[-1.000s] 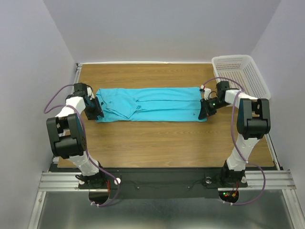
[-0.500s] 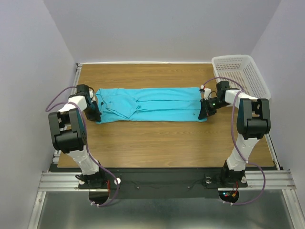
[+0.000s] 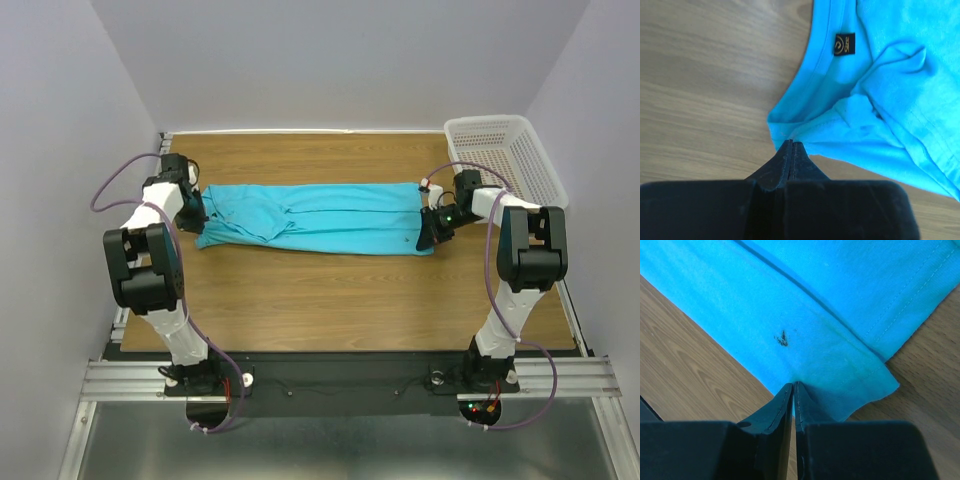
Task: Fold and stack the t-shirts
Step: Fold the tshirt
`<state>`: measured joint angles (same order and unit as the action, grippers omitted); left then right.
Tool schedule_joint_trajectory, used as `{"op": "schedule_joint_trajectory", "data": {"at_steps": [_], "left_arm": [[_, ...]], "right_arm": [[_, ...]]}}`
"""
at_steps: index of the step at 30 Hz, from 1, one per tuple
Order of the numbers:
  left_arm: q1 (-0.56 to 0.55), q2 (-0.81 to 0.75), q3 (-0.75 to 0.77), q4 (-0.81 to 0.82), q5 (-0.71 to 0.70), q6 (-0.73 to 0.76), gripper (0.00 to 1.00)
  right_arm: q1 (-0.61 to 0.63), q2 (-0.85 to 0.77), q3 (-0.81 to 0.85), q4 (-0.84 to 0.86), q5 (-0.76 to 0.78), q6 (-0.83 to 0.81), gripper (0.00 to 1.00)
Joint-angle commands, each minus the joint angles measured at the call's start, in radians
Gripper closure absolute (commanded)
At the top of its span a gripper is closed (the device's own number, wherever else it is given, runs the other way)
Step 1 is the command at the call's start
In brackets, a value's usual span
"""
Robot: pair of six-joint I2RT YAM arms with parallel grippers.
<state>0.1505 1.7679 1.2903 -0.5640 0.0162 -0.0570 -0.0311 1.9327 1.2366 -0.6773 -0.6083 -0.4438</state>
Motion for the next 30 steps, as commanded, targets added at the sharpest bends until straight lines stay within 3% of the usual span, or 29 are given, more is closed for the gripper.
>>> {"op": "schedule_joint_trajectory", "data": {"at_steps": [1,7,11,16,18,19,24,28,30], "left_arm": [[-0.017,0.054,0.056,-0.040,-0.071,0.029,1.00],[-0.037,0.117,0.073,-0.048,-0.073,0.040,1.00],[-0.048,0.093,0.021,-0.037,-0.085,0.029,0.82],[-0.045,-0.045,0.013,-0.019,-0.186,-0.007,0.73],[-0.045,-0.093,0.033,-0.002,-0.214,-0.032,0.61],[-0.043,-0.132,0.043,0.006,-0.213,-0.036,0.60],[-0.045,-0.171,0.112,0.023,-0.033,-0.038,0.59],[-0.054,-0.118,0.135,-0.013,0.270,-0.040,0.59],[-0.072,-0.105,0.113,-0.002,0.350,-0.050,0.55]], "right_arm": [[0.003,0.035,0.007,0.030,0.130,-0.029,0.88],[0.003,0.037,0.008,0.030,0.128,-0.027,0.88],[0.003,0.034,0.006,0.030,0.128,-0.029,0.88],[0.003,0.034,0.004,0.030,0.124,-0.029,0.88],[0.003,0.034,0.006,0.030,0.124,-0.029,0.88],[0.003,0.034,0.006,0.030,0.122,-0.029,0.88],[0.003,0.032,0.006,0.030,0.120,-0.029,0.88],[0.003,0.032,0.006,0.028,0.120,-0.030,0.88],[0.003,0.032,0.008,0.030,0.120,-0.030,0.88]]}}
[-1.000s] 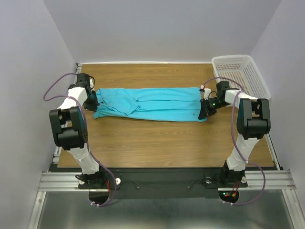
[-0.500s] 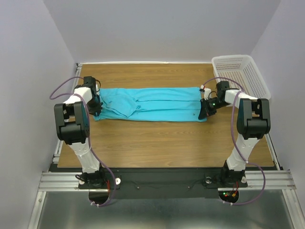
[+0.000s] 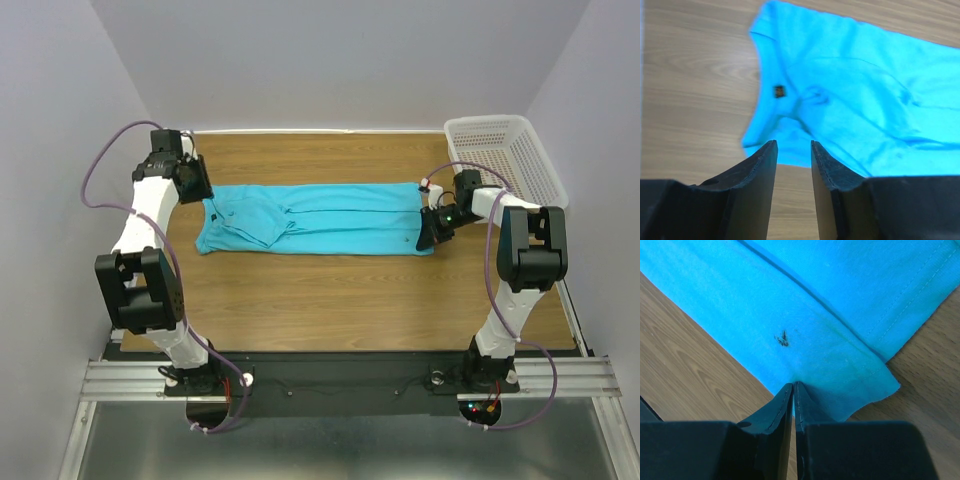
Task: Fold and stack the t-shirts
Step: Fold the tshirt
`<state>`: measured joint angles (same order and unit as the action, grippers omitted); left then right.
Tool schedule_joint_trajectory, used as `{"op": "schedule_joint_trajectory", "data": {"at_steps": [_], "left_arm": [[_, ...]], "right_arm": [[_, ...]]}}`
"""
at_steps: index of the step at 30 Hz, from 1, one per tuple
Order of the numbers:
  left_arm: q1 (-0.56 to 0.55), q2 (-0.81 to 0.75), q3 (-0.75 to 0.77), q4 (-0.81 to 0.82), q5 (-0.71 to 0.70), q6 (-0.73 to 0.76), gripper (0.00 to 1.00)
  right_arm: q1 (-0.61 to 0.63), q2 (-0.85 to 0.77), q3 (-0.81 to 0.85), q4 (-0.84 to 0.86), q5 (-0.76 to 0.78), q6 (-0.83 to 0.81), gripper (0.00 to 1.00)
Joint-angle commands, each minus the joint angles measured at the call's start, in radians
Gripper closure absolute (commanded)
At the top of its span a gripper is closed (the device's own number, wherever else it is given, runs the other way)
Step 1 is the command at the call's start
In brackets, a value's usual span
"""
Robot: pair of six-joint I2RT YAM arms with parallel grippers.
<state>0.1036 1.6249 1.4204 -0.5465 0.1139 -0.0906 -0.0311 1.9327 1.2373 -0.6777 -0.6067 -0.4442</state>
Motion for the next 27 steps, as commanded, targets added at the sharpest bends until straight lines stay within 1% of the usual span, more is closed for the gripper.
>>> {"op": "schedule_joint_trajectory", "data": {"at_steps": [1,4,5,10,12,18,23,27], "left_arm": [[-0.054,0.038,-0.049,0.005,0.295,-0.033,0.55],[-0.100,0.027,-0.098,0.045,0.320,-0.069,0.55],[-0.135,0.023,-0.130,0.071,0.319,-0.078,0.55],[-0.192,-0.006,-0.205,0.140,0.288,-0.142,0.55],[-0.220,-0.020,-0.238,0.175,0.259,-0.198,0.55],[-0.240,-0.054,-0.328,0.236,0.172,-0.348,0.53],[-0.246,-0.063,-0.389,0.275,0.150,-0.406,0.52],[-0.248,-0.045,-0.397,0.309,0.141,-0.422,0.51]], "right_arm": [[0.003,0.034,0.007,0.030,0.120,-0.028,0.88],[0.003,0.034,0.008,0.030,0.117,-0.028,0.87],[0.003,0.032,0.007,0.030,0.116,-0.028,0.86],[0.003,0.034,0.011,0.032,0.114,-0.027,0.84],[0.003,0.035,0.011,0.032,0.117,-0.027,0.83],[0.003,0.031,0.010,0.032,0.117,-0.024,0.82],[0.003,0.032,0.011,0.032,0.117,-0.024,0.81],[0.003,0.032,0.011,0.032,0.120,-0.027,0.81]]}}
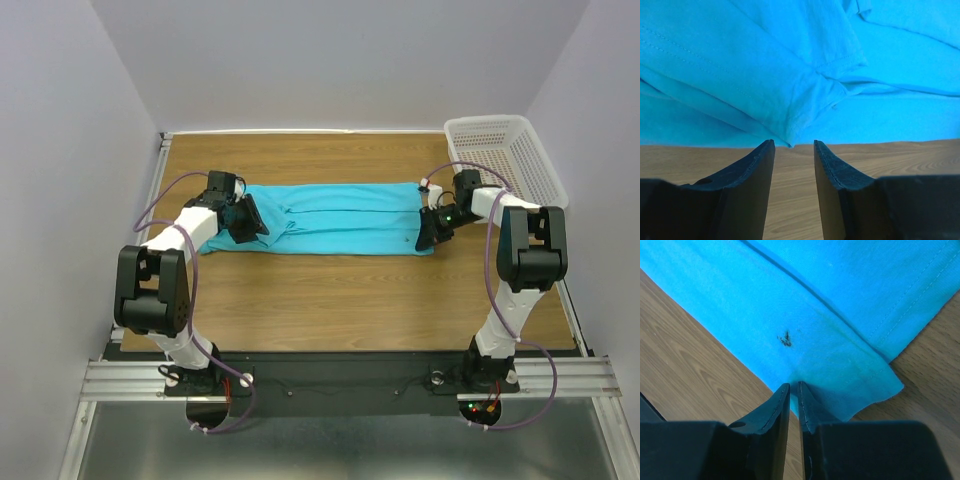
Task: Fold and stack the t-shirts
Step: Fold the tshirt
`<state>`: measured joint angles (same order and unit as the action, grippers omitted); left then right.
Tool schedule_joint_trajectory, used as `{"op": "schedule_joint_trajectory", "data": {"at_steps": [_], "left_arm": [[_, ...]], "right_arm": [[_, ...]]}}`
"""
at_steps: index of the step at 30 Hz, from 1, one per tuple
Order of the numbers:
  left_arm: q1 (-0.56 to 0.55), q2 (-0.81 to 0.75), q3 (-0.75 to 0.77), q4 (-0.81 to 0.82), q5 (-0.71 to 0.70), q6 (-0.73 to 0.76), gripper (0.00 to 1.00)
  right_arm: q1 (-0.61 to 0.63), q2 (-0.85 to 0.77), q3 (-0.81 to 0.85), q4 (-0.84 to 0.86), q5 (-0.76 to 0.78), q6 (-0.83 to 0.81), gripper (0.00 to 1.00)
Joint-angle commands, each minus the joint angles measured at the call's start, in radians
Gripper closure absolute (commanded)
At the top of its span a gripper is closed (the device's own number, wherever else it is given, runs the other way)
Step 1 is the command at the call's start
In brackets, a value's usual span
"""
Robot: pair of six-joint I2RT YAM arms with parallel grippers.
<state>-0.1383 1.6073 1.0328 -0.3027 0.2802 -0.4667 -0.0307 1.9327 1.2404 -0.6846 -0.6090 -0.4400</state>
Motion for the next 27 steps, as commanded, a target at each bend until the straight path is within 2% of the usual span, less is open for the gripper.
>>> {"op": "schedule_joint_trajectory", "data": {"at_steps": [1,8,27], "left_arm": [[-0.007,-0.018,-0.010,0.071,-0.027,-0.050,0.51],[-0.007,0.037,0.000,0.103,-0.019,-0.082,0.51],[-0.018,0.040,-0.033,0.091,-0.036,-0.079,0.52]], "right_arm": [[0.003,0.032,0.007,0.039,0.123,-0.029,0.81],[0.003,0.034,0.008,0.039,0.124,-0.029,0.81],[0.003,0.037,0.013,0.040,0.124,-0.028,0.81]]}}
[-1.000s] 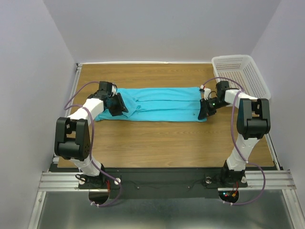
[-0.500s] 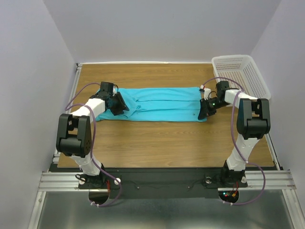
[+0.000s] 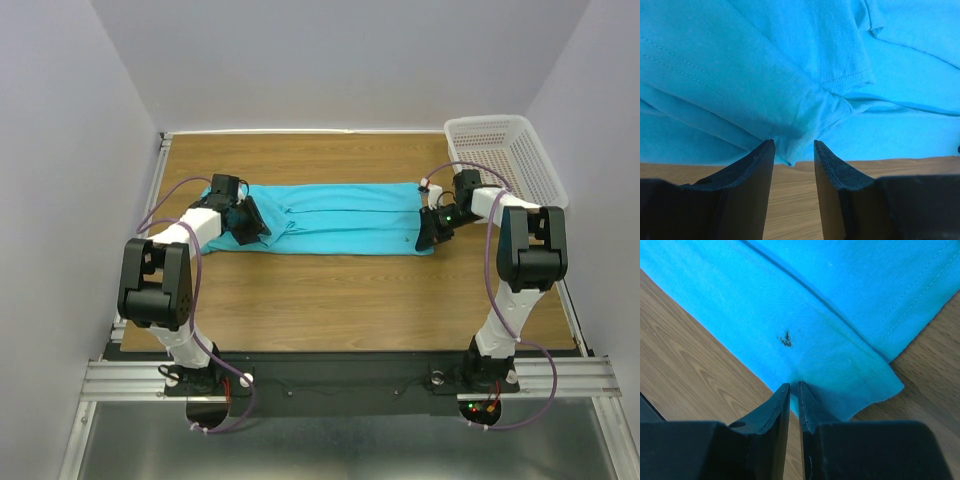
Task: Fold and stack the t-shirts
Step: Fold the tshirt
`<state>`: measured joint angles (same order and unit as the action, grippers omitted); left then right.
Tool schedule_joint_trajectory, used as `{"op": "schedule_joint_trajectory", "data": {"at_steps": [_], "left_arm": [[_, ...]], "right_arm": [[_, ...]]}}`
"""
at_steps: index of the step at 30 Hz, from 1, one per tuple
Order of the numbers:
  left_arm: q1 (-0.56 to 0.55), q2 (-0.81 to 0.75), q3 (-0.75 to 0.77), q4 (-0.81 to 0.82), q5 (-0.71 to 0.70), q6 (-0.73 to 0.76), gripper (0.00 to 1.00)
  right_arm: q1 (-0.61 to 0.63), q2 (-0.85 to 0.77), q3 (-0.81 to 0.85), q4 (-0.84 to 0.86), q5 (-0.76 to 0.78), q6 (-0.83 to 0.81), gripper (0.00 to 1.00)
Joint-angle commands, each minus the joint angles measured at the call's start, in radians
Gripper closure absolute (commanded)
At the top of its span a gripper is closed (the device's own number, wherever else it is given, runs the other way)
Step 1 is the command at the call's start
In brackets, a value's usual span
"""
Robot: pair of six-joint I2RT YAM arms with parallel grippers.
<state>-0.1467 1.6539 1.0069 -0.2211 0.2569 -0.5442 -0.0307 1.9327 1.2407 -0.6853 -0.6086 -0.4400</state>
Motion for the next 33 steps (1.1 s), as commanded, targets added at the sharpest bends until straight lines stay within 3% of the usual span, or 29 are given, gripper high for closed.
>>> {"op": "schedule_joint_trajectory", "data": {"at_steps": [1,17,19,20,22,29,33], "left_arm": [[-0.011,0.006,-0.007,0.012,-0.015,-0.002,0.52],[-0.028,0.098,0.002,0.025,-0.053,0.059,0.72],[-0.030,0.110,0.002,0.028,-0.051,0.069,0.82],[-0.030,0.113,0.002,0.032,-0.045,0.076,0.93],[-0.030,0.113,0.006,0.031,-0.036,0.085,1.00],[-0.030,-0.008,0.065,-0.012,-0.045,0.092,1.00],[-0.028,-0.016,0.185,-0.073,-0.044,0.101,1.00]], "right_arm": [[0.003,0.037,0.013,0.041,0.124,-0.028,0.81],[0.003,0.034,0.011,0.041,0.125,-0.026,0.81],[0.003,0.034,0.011,0.041,0.127,-0.026,0.81],[0.003,0.032,0.011,0.041,0.125,-0.026,0.81],[0.003,0.032,0.011,0.041,0.127,-0.026,0.81],[0.003,0.032,0.009,0.041,0.125,-0.028,0.81],[0.003,0.032,0.009,0.041,0.125,-0.028,0.81]]}}
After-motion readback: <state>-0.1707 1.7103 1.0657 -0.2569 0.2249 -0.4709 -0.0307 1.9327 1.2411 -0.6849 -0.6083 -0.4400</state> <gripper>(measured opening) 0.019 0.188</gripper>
